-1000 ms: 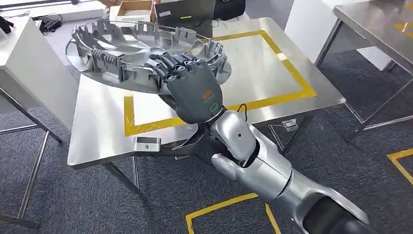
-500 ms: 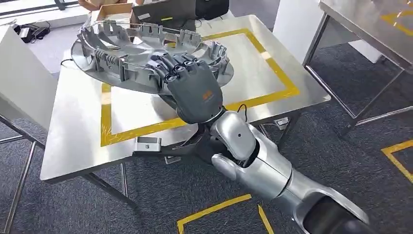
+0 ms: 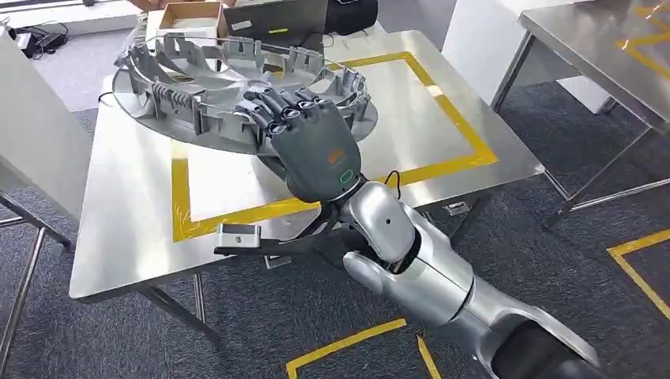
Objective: Take the parts from the cabinet and place them on the table.
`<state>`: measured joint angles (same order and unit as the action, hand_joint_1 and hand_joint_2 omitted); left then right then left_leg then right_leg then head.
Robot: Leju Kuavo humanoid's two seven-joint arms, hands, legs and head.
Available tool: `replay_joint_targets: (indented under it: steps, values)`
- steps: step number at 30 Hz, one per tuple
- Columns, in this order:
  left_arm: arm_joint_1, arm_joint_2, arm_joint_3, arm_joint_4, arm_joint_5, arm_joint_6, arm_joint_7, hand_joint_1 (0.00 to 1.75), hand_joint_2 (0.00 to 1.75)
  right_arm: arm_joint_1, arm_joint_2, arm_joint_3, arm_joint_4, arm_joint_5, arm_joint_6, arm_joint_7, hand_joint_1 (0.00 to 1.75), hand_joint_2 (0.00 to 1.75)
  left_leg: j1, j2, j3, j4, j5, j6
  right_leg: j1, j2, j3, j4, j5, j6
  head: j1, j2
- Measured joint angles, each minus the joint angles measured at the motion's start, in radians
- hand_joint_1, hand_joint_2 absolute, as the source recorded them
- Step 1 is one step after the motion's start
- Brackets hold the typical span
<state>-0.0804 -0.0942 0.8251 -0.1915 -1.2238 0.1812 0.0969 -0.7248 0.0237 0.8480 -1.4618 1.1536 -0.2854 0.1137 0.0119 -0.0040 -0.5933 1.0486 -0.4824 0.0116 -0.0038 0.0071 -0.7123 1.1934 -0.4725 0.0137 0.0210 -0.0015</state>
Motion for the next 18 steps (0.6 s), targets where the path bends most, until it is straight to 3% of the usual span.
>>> replay_joint_targets:
  steps: [1, 2, 5, 6, 7, 8, 9, 11, 12, 13, 14, 16, 17, 18]
  values:
    - [0.0, 0.0, 0.0, 0.0, 0.0, 0.0, 0.0, 0.0, 1.75, 0.0, 0.0, 0.0, 0.002, 0.0, 0.0, 0.0, 1.75, 1.75, -0.001, 0.0, 0.007, 0.0, -0.005, -0.003, 0.004, -0.005, 0.046, -0.097, 0.046, -0.009, 0.0, 0.0]
    - [0.0, -0.003, 0.0, 0.001, 0.0, 0.0, 0.001, 0.0, 1.75, 0.0, 0.0, 0.0, 0.003, 0.001, 0.0, -0.001, 1.75, 1.75, -0.004, 0.001, 0.008, 0.001, -0.009, -0.007, 0.01, -0.012, 0.065, -0.132, 0.033, -0.017, -0.001, 0.0]
    - [0.0, -0.002, 0.001, 0.001, 0.0, 0.0, 0.002, 0.0, 1.75, -0.002, 0.005, 0.002, 0.003, 0.005, 0.0, 0.0, 1.75, 1.75, -0.003, 0.005, 0.011, -0.006, -0.012, -0.024, 0.013, -0.007, 0.071, -0.146, 0.028, -0.023, -0.002, 0.0]
    - [-0.002, -0.002, 0.001, 0.001, 0.0, 0.0, 0.002, 0.0, 1.75, -0.002, 0.005, 0.002, 0.003, 0.005, 0.0, 0.0, 1.75, 1.75, -0.006, 0.007, 0.016, -0.009, -0.014, -0.03, 0.01, -0.004, 0.075, -0.153, 0.029, -0.029, -0.002, 0.0]
    - [-0.002, 0.002, 0.002, -0.001, 0.0, 0.0, 0.002, 0.0, 1.75, 0.0, 0.008, 0.002, 0.003, 0.005, 0.0, 0.0, 1.75, 1.75, -0.004, 0.007, 0.014, -0.005, -0.021, -0.034, -0.002, -0.005, 0.088, -0.165, 0.033, -0.034, -0.001, 0.0]
    - [-0.002, -0.001, 0.002, 0.0, 0.0, 0.0, 0.002, 0.0, 1.75, -0.001, 0.008, 0.002, 0.003, 0.005, 0.001, 0.003, 1.75, 1.75, -0.006, 0.005, 0.005, 0.022, -0.036, -0.038, -0.004, -0.006, 0.096, -0.169, 0.03, -0.039, -0.007, 0.0]
    - [-0.002, -0.002, 0.002, 0.0, 0.0, 0.0, 0.002, 0.0, 1.75, -0.001, 0.009, 0.002, 0.005, 0.005, 0.001, 0.001, 1.75, 1.75, -0.004, 0.005, -0.025, 0.081, -0.064, -0.042, -0.005, -0.006, 0.099, -0.169, 0.028, -0.042, -0.01, 0.0]
    - [-0.002, 0.0, 0.004, 0.0, 0.0, 0.0, 0.002, 0.0, 1.75, 0.001, 0.012, 0.003, 0.006, 0.007, 0.001, -0.001, 1.75, 1.75, 0.002, 0.005, -0.115, 0.239, -0.124, -0.051, -0.005, -0.005, 0.102, -0.169, 0.021, -0.045, -0.01, 0.0]
    - [-0.002, 0.0, 0.005, 0.0, 0.0, 0.0, 0.002, 0.0, 1.75, 0.001, 0.012, 0.003, 0.007, 0.008, 0.001, -0.001, 1.75, 1.75, 0.003, 0.005, -0.147, 0.287, -0.128, -0.054, -0.006, -0.003, 0.105, -0.169, 0.018, -0.044, -0.011, 0.0]
    - [0.0, 0.001, 0.006, 0.0, 0.0, 0.0, 0.003, 0.0, 1.75, 0.003, 0.013, 0.003, 0.008, 0.008, 0.001, 0.0, 1.75, 1.75, 0.005, 0.005, -0.154, 0.282, -0.102, -0.058, -0.007, 0.0, 0.111, -0.168, 0.014, -0.041, -0.01, 0.0]
    - [0.001, 0.002, 0.007, 0.0, 0.0, 0.0, 0.003, 0.0, 1.75, 0.005, 0.013, 0.003, 0.009, 0.008, 0.001, 0.0, 1.75, 1.75, 0.008, 0.005, -0.138, 0.233, -0.057, -0.059, -0.009, 0.002, 0.117, -0.166, 0.008, -0.037, -0.01, 0.0]
    - [0.001, 0.003, 0.008, 0.0, 0.0, 0.0, 0.003, 0.0, 1.75, 0.006, 0.015, 0.003, 0.011, 0.008, 0.002, 0.0, 1.75, 1.75, 0.014, 0.005, -0.069, 0.068, 0.044, -0.065, -0.016, 0.003, 0.13, -0.159, -0.006, -0.025, -0.01, 0.0]
    - [0.002, 0.002, 0.009, 0.001, 0.0, 0.0, 0.003, 0.0, 1.75, 0.006, 0.018, 0.003, 0.012, 0.01, 0.002, 0.0, 1.75, 1.75, 0.016, 0.002, -0.047, 0.021, 0.044, -0.07, -0.014, 0.003, 0.131, -0.156, -0.014, -0.017, -0.01, 0.0]
    - [0.0, 0.0, 0.01, 0.003, 0.0, 0.0, 0.005, 0.0, 1.75, 0.002, 0.021, 0.003, 0.012, 0.013, 0.002, 0.0, 1.75, 1.75, 0.01, -0.003, -0.033, -0.005, 0.031, -0.062, -0.009, 0.009, 0.125, -0.148, -0.018, -0.009, -0.019, 0.0]
